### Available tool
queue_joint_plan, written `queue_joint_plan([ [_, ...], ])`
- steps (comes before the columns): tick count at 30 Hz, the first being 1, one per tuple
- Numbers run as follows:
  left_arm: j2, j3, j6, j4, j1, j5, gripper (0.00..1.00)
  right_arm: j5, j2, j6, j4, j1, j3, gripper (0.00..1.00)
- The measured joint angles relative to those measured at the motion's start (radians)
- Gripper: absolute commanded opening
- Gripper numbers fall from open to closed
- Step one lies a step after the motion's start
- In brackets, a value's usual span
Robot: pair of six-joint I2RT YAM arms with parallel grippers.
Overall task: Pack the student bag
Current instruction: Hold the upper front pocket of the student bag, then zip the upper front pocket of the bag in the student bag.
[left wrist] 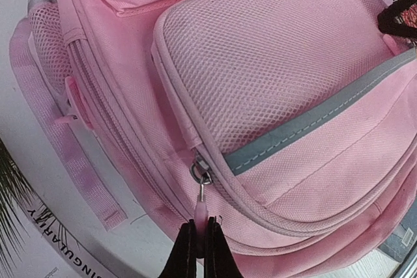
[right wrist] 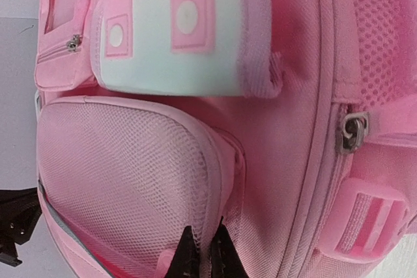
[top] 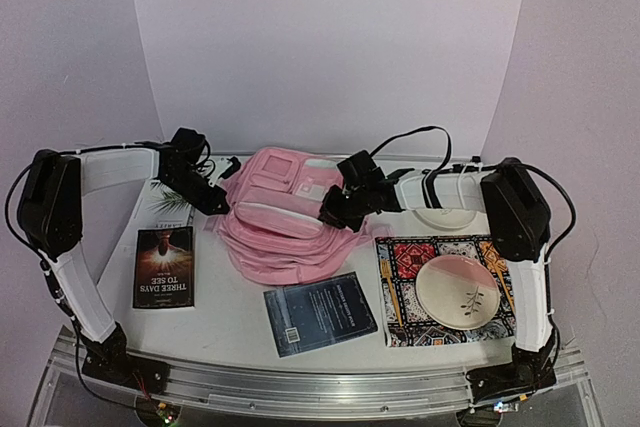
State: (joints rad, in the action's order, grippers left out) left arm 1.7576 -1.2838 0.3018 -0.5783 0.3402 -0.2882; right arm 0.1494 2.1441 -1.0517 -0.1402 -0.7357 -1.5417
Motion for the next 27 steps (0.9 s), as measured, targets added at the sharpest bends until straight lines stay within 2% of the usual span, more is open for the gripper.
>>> queue_joint_plan([
  [4,-0.017,0.015,-0.067,0.004,0.009,0.015,0.0,-0.008,0.0,-0.039,-0.07,0.0,0.046,0.0],
  [19,-0.178,0.212,-0.302,0.012,0.05,0.021,0.0,-0.066,-0.012,-0.14,-0.139,-0.018,0.083,0.0],
  [27,-0.183,0.213,-0.537,0.008,0.133,0.058,0.0,-0.103,-0.029,-0.178,-0.145,-0.018,0.105,0.0],
])
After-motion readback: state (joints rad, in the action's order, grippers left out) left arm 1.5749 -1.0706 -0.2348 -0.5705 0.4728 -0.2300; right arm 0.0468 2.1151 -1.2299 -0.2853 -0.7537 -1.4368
